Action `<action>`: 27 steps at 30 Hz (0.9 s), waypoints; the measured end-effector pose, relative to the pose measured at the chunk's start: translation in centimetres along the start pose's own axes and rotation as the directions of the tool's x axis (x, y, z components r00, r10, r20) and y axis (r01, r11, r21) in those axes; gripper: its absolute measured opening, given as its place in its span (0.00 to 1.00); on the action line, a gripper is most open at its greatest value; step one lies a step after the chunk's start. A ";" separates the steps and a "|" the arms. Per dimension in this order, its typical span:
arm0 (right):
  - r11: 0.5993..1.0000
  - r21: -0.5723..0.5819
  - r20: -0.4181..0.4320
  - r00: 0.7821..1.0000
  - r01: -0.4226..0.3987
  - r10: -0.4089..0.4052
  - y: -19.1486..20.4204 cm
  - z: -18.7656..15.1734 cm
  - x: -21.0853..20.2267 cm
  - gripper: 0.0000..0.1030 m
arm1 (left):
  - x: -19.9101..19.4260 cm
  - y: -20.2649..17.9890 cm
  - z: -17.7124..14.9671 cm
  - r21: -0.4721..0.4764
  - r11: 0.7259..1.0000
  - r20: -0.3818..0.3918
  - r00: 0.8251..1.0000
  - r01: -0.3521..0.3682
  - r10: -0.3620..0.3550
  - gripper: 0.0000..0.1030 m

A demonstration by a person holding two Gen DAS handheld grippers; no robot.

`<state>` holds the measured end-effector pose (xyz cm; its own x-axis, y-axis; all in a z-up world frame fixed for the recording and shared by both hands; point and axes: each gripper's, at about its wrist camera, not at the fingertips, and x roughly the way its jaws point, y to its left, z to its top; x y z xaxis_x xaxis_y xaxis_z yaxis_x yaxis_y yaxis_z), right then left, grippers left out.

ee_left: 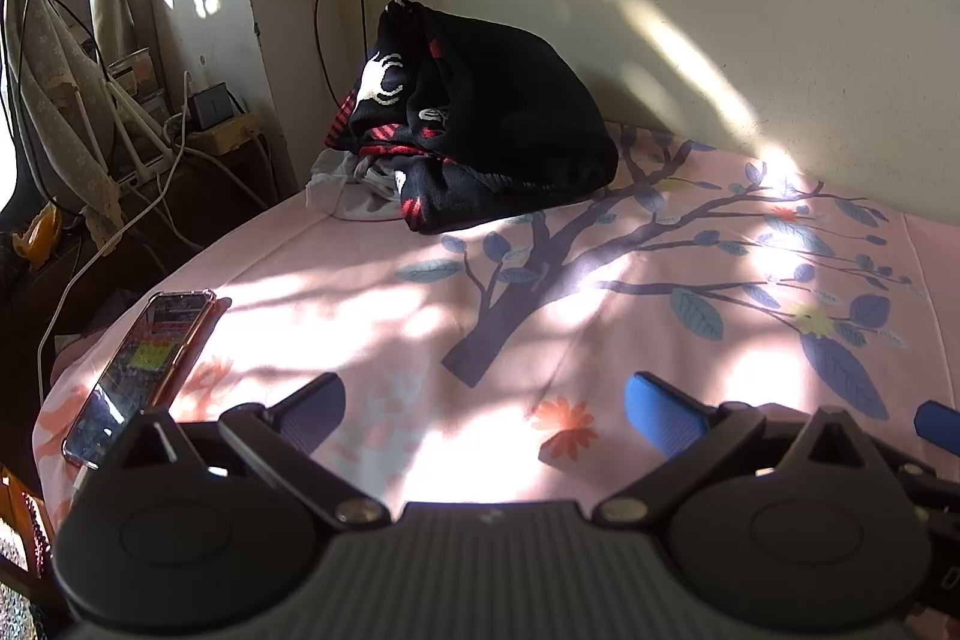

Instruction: Fold small clothes

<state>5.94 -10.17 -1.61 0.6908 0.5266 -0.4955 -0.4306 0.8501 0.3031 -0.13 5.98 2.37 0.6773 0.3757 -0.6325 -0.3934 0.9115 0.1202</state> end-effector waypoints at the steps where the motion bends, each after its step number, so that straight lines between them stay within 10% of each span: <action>1: 1.000 0.000 0.000 1.000 0.000 0.000 0.0 0.0 0.0 0.88 | 0.0 0.0 0.0 0.000 1.000 -0.001 1.000 0.000 0.000 1.00; 27: 1.000 0.001 -0.001 1.000 0.000 0.000 0.0 0.0 0.1 0.88 | 0.6 0.2 -0.2 -0.017 1.000 -0.034 0.999 0.017 -0.018 1.00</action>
<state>5.97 -10.17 -1.68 0.6903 0.5267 -0.4961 -0.4302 0.8501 0.3038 0.09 6.40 1.89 0.6628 0.3533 -0.6602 -0.3923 0.9149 0.0958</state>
